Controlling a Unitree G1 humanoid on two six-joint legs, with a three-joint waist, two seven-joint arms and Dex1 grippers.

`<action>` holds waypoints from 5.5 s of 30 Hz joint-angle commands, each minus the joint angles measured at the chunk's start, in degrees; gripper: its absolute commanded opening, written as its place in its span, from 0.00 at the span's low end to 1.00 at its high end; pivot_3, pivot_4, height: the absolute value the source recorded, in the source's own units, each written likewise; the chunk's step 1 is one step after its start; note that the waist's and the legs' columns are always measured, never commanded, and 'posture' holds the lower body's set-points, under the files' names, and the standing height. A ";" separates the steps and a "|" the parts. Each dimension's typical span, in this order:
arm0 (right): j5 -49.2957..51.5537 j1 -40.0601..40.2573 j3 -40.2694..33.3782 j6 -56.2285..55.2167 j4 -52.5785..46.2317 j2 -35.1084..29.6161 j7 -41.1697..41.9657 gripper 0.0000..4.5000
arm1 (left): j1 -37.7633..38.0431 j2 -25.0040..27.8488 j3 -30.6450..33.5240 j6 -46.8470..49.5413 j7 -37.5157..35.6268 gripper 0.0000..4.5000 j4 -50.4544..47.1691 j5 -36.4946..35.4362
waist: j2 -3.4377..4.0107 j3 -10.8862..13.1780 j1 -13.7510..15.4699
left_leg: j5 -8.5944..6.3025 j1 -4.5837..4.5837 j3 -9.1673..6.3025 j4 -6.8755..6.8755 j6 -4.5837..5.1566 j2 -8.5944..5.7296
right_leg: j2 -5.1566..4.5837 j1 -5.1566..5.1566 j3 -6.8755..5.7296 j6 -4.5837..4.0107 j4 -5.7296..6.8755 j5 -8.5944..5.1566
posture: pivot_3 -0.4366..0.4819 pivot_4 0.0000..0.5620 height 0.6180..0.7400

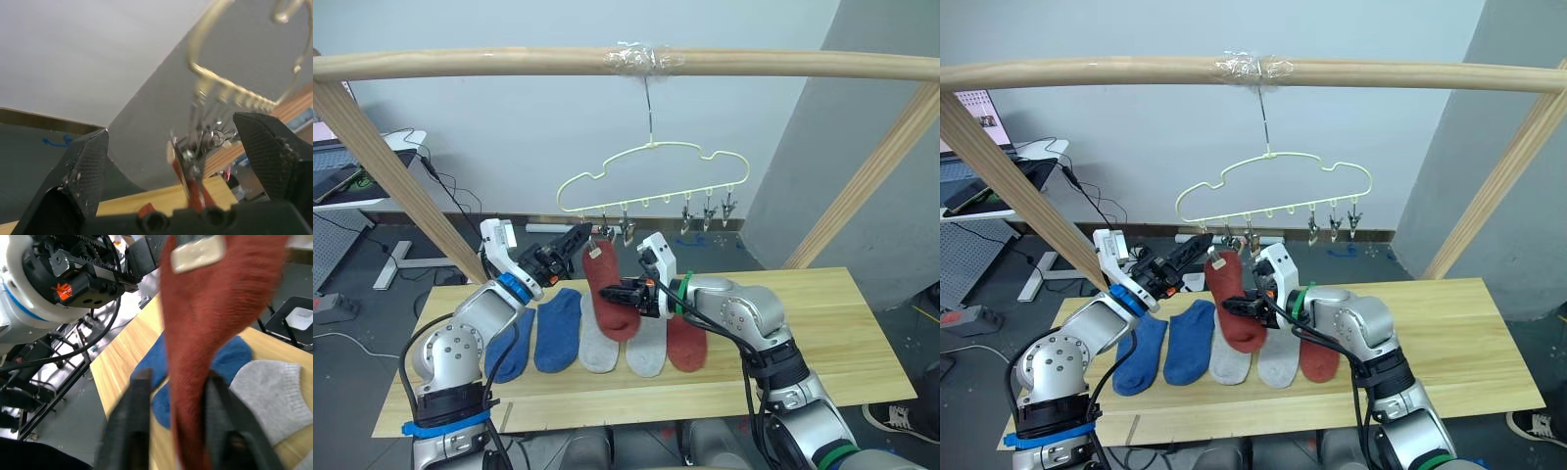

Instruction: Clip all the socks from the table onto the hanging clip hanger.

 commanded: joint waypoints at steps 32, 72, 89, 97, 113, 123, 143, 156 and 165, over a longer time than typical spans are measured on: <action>-4.92 9.94 -10.01 -12.31 -19.02 -17.92 0.28 1.00 | -0.95 -3.73 -19.71 -40.52 -3.97 1.00 5.72 43.89 | -0.01 0.02 1.22 | 0.01 -0.64 0.08 0.08 -0.01 0.04 | 0.06 -0.62 0.06 -0.05 0.05 0.07 | 0.39 0.23 1.00; 1.15 10.33 -12.73 -11.71 -28.08 -17.77 -4.75 1.00 | -14.91 -10.28 -17.75 -49.29 -9.51 1.00 26.94 44.66 | -0.01 0.01 -0.54 | 0.02 -0.59 0.06 0.24 0.00 0.05 | 0.12 -0.57 0.07 -0.01 0.26 0.11 | 0.34 0.23 1.00; 0.79 8.63 -11.90 -13.70 -28.51 -19.28 -2.24 1.00 | -13.18 -9.04 -15.74 -51.01 -3.34 1.00 26.40 47.45 | -0.01 0.01 -0.49 | 0.02 -0.60 0.05 0.28 0.00 0.06 | 0.12 -0.57 0.07 -0.02 0.29 0.11 | 0.35 0.24 1.00; 1.20 8.39 -11.84 -13.75 -28.56 -19.23 -2.14 1.00 | -13.10 -9.42 -15.41 -51.59 -1.58 0.60 26.19 47.61 | -0.01 0.01 -0.49 | 0.02 -0.59 0.05 0.28 0.00 0.06 | 0.12 -0.57 0.07 -0.02 0.31 0.12 | 0.34 0.24 1.00; -0.11 7.74 -10.32 -15.38 -28.83 -20.75 -0.59 1.00 | -13.88 -9.58 -15.70 -54.01 0.77 0.56 27.22 50.01 | -0.01 0.01 -0.49 | 0.03 -0.58 0.05 0.33 0.00 0.06 | 0.13 -0.56 0.08 -0.02 0.36 0.12 | 0.34 0.24 1.00; 0.18 7.53 -10.23 -15.65 -28.68 -20.55 -1.02 1.00 | -14.29 -10.08 -15.56 -54.34 1.55 0.42 27.53 50.30 | -0.01 0.01 -0.49 | 0.03 -0.57 0.05 0.35 0.00 0.06 | 0.13 -0.56 0.08 -0.02 0.41 0.12 | 0.34 0.24 1.00; 0.19 7.79 -10.43 -15.09 -29.06 -20.61 -2.00 1.00 | -15.99 -11.05 -16.33 -57.82 4.29 0.42 31.20 53.65 | -0.01 0.02 -0.56 | 0.02 -0.59 0.04 1.02 0.01 0.05 | 0.19 -0.53 0.11 -0.02 0.91 0.16 | 0.31 0.24 1.00; 0.35 7.90 -10.67 -14.84 -29.46 -20.74 -2.29 1.00 | -17.02 -11.34 -16.44 -59.03 4.74 0.42 33.09 53.80 | -0.01 0.01 -0.64 | 0.02 -0.60 0.04 1.08 0.01 0.07 | 0.22 -0.52 0.13 -0.01 0.92 0.19 | 0.31 0.23 1.00; 0.45 7.86 -10.75 -14.68 -29.47 -20.75 -2.46 1.00 | -17.38 -11.19 -16.32 -58.78 4.56 0.38 33.47 53.82 | -0.01 0.02 -0.66 | 0.02 -0.60 0.04 1.08 0.01 0.07 | 0.22 -0.52 0.13 -0.01 0.91 0.19 | 0.31 0.23 1.00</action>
